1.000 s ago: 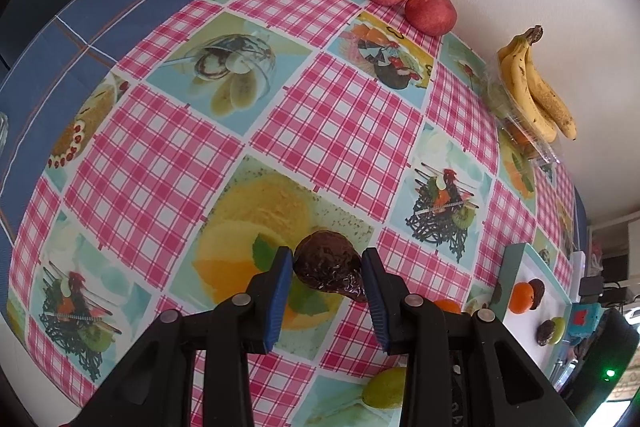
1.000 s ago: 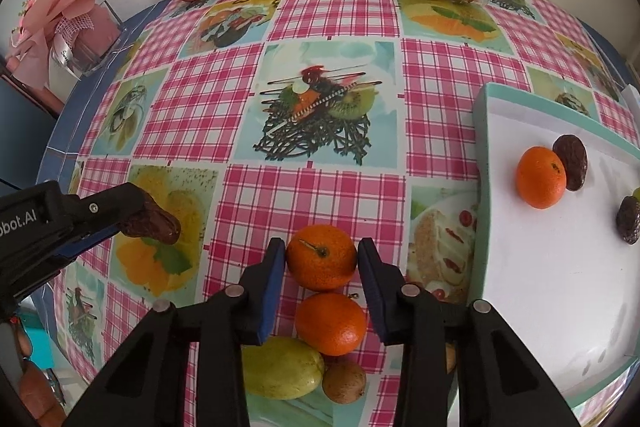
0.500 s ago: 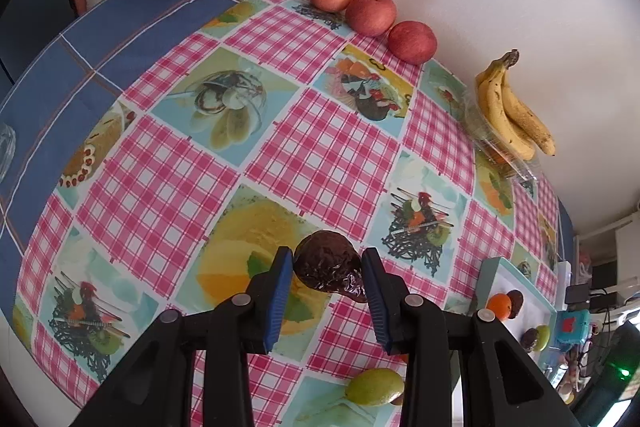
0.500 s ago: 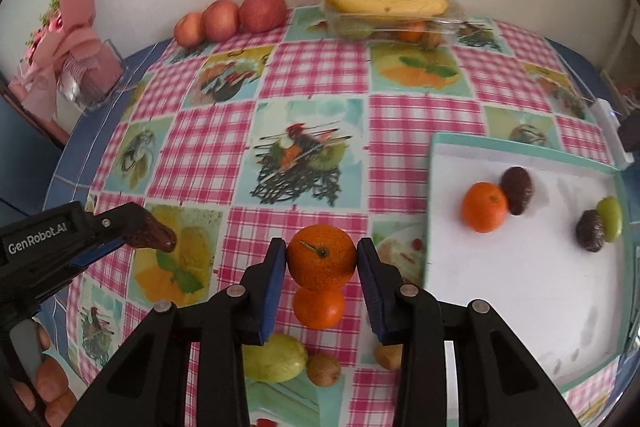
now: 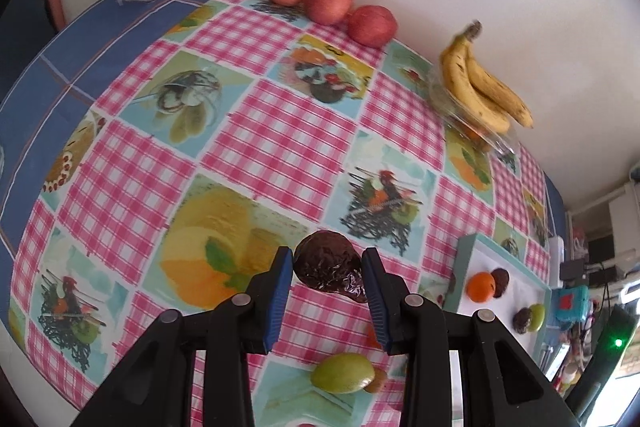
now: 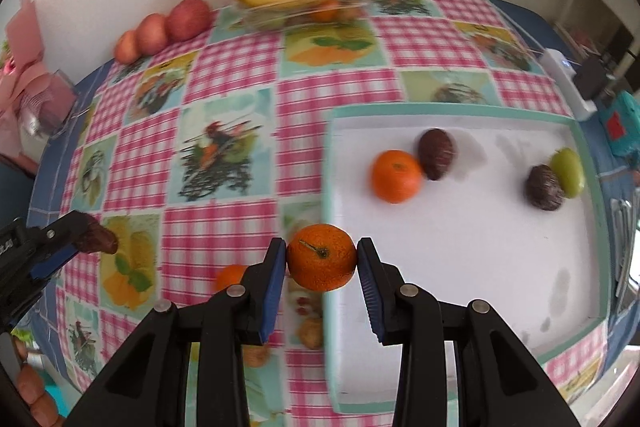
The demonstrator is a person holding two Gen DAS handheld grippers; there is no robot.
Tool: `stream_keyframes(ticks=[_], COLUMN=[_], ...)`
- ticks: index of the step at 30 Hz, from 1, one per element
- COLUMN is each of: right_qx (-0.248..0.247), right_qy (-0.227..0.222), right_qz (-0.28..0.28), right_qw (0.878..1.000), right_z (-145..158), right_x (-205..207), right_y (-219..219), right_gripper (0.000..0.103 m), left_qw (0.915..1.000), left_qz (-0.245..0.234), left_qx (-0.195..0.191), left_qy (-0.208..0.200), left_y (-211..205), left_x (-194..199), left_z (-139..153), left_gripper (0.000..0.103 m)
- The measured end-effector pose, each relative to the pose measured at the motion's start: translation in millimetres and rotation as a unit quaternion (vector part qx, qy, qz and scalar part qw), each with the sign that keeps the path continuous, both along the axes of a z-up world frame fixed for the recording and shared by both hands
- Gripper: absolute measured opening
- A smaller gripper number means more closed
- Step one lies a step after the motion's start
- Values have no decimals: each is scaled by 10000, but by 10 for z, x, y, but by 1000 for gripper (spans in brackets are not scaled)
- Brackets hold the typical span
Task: Organize fruits
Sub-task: 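Carry the dark fruit with the left gripper while the right carries the tangerine over the tray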
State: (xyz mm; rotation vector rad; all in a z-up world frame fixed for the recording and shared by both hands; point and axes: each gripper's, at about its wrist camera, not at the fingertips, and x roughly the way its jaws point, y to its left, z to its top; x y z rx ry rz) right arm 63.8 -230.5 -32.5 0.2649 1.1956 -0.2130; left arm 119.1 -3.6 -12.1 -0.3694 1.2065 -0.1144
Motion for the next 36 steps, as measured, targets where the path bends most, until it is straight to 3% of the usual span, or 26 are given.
stream_keyframes(ticks=[11,22,30,36], right_qx=[-11,-135,-177,-104], right_qy=[87,-13,-166,-154], right_qz=[-1126,-2079,-2244,-2183], right_qw=[9936,9781,9742,9757], right_z=[-32,25,113,91], right_x=[-349,-805,-934,-925], right_y=[-949,-1709,-1851,-1821], right_gripper=[38,38,38,38], left_qw=[9961,9776,9651,9629], left_qz=[-881,-2101,-2600,-2667], left_qx=[-64,124,312,403], left_qy=[-5,-27,74,116], left_y=[-776,-1724,-2052,-2076], left_x=[-178,-582,-753,-751], left_z=[53,79,-14,-75], left_gripper=[38,38,38,38])
